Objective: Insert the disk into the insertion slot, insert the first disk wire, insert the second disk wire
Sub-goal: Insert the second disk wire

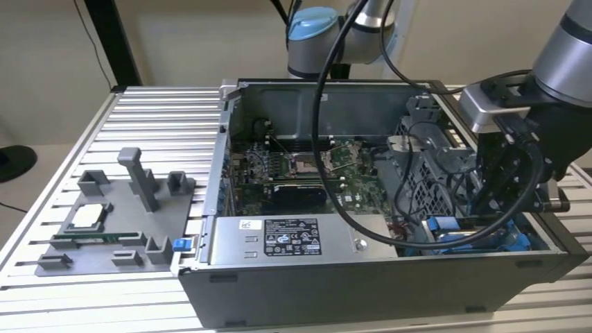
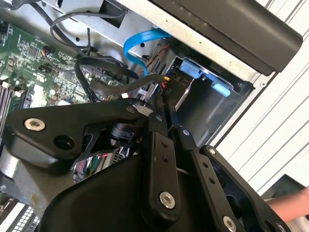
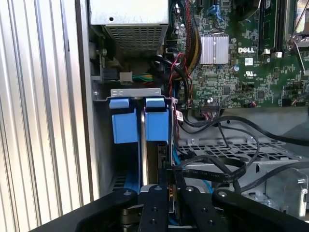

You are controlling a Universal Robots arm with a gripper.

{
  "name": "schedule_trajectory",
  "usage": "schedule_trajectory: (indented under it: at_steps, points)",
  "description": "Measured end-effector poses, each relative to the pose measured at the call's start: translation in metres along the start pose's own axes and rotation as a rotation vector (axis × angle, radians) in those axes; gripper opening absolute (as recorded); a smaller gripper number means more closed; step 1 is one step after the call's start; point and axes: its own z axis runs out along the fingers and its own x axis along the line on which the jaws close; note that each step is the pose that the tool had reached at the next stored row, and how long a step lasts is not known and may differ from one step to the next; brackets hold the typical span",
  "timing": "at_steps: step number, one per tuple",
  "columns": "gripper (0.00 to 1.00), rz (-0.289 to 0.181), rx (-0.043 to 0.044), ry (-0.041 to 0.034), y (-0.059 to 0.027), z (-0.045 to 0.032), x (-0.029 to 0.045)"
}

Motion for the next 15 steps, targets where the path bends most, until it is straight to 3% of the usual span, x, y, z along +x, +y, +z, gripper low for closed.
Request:
schedule_trajectory:
  at_steps: [15]
  points:
    - [0.0,-0.005,0.0037,-0.0004,0.0004,0.0067,0.0004]
